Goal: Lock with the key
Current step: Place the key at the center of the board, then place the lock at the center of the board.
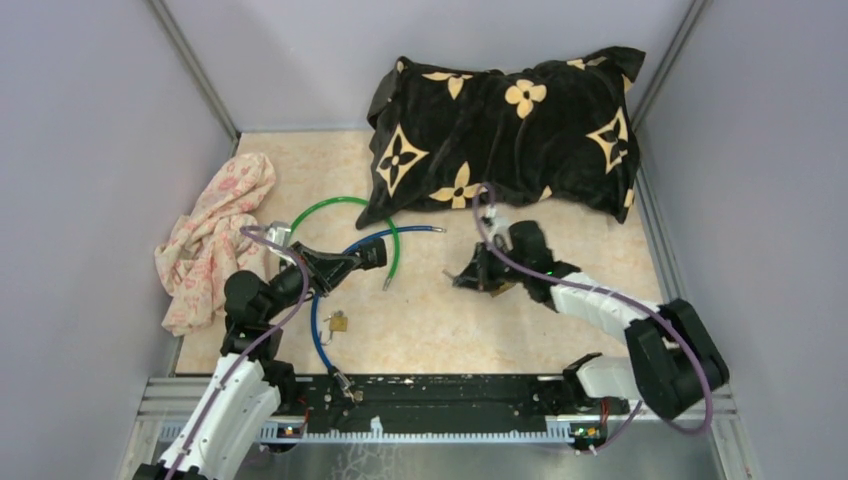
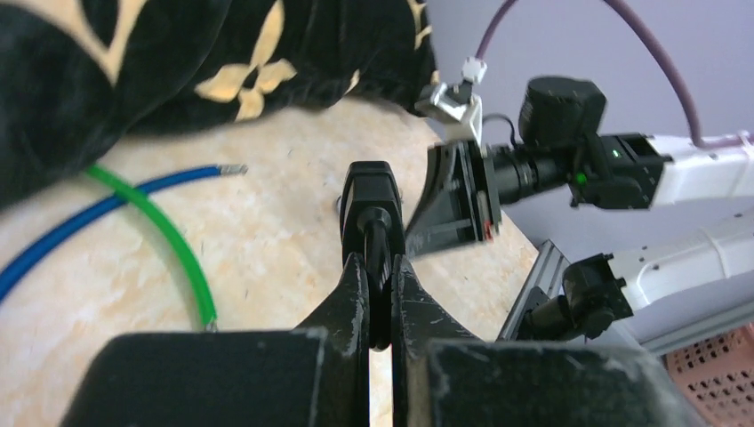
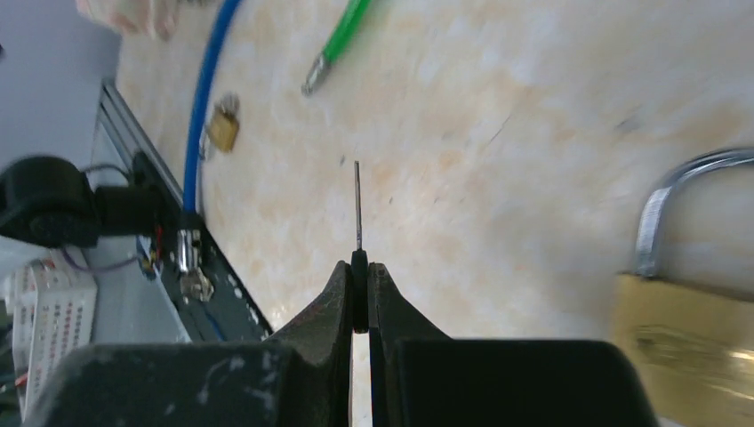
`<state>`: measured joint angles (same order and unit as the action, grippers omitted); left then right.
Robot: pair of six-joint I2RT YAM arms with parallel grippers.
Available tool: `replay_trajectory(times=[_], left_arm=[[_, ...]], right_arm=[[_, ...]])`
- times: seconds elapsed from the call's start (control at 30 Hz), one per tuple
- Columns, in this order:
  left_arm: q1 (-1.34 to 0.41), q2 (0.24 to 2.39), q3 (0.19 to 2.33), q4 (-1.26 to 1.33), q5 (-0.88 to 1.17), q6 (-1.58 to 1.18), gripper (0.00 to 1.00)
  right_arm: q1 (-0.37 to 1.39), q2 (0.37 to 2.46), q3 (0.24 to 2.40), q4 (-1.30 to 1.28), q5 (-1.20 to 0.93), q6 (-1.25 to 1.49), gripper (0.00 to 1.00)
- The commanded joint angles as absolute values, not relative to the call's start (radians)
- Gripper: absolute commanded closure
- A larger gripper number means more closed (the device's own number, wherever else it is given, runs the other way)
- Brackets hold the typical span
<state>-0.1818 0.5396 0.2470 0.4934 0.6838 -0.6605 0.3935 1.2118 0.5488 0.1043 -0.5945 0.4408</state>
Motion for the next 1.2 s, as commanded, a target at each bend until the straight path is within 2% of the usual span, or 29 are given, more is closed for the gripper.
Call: replay_trajectory(times=[0.0,0.13,0.17,0.2,0.23,0.27,0.37,0.43,0.6,0.73,0.9,1.1,1.17], left_arm=[[-0.172,0.506,0.241,0.401,0.591,-0.703,1.00],[-0.172,0.505,0.239,0.388,0.598,-0.706,1.00],[-0.172,0.509,0.237,0.388,0.600,-0.708,1.00],[-0.173,0.510,0.236,0.388,0.606,-0.710,1.00],[-0.173,0.510,0.235,0.387,0.615,-0.708,1.00],[-0.173,0.511,0.233,0.387,0.629,-0.706,1.00],[-0.176,0.515,0.225,0.374,0.657,-0.708,1.00],[-0.178,0.520,0.215,0.373,0.677,-0.721,1.00],[-0.185,0.522,0.203,0.429,0.732,-0.765,1.00],[-0.187,0.521,0.218,0.408,0.762,-0.759,1.00],[-0.187,0.511,0.222,0.392,0.784,-0.759,1.00],[-0.188,0.520,0.219,0.412,0.795,-0.769,1.00],[-0.187,0.522,0.218,0.402,0.793,-0.762,1.00]], right_arm=[[0.583,1.310,0.524,0.171,-0.388,0.658,1.00],[0.621,1.351,0.441,0.282,-0.406,0.751,0.99],[0.628,1.359,0.451,0.262,-0.412,0.745,0.85],[0.633,1.358,0.466,0.225,-0.416,0.730,0.60],[0.636,1.341,0.492,0.177,-0.410,0.702,0.15],[0.639,1.317,0.525,0.103,-0.381,0.674,0.03],[0.685,1.217,0.662,-0.071,-0.282,0.506,0.02],[0.779,1.153,0.741,-0.082,-0.222,0.351,0.02],[1.044,1.102,0.784,0.139,-0.052,-0.267,0.02],[1.135,1.190,0.806,0.249,-0.043,-0.638,0.02],[1.144,1.332,0.887,0.254,-0.043,-0.825,0.02],[1.144,1.484,0.989,0.258,-0.027,-0.869,0.02],[1.144,1.525,1.024,0.232,-0.028,-0.861,0.05]])
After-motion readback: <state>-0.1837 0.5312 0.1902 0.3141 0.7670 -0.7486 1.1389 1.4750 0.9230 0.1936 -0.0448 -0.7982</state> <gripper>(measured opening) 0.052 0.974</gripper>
